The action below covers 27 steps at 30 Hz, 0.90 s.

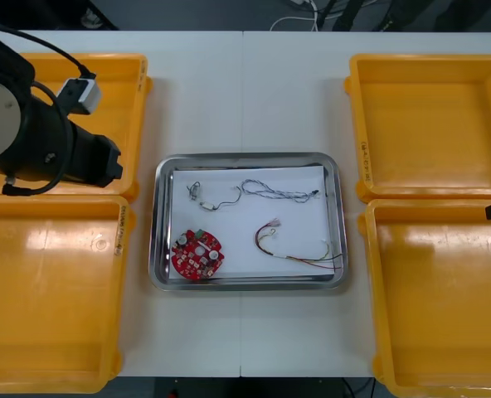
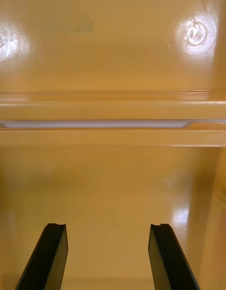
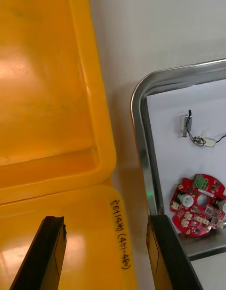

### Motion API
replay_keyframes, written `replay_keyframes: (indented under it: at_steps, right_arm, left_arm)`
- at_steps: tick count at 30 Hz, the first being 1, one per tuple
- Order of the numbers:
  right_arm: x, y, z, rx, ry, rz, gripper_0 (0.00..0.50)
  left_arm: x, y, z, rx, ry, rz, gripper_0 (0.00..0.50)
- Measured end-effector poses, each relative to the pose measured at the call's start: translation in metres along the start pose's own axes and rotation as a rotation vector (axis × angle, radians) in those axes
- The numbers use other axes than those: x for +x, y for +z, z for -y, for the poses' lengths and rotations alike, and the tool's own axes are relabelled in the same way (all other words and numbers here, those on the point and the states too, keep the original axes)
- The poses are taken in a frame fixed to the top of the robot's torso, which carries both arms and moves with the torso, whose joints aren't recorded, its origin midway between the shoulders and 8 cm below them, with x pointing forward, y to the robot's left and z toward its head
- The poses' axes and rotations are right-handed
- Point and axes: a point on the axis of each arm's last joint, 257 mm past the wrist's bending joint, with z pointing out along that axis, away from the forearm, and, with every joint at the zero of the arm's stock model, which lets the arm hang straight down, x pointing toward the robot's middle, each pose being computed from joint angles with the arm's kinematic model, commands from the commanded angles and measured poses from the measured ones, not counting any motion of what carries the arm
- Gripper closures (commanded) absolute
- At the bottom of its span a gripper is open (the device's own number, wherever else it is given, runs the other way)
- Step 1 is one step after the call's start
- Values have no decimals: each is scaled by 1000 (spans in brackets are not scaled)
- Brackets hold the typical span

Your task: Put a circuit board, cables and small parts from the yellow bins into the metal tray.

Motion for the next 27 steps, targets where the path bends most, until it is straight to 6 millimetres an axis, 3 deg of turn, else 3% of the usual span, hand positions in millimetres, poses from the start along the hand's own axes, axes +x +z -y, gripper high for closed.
replay_keyframes:
  at_steps: [8,17,27]
  right_arm:
    - [1,0,0,0,0,-1,0]
    - [3,1,0,1,0,-5,0]
    - [3,1,0,1,0,-5,0]
  left_arm:
    - [9,-12,-26,-13,-31,24,1]
    - [41,-11,-57,-48,-42,-18,1]
    - [67,-14,-79,-76,-6,-66,1]
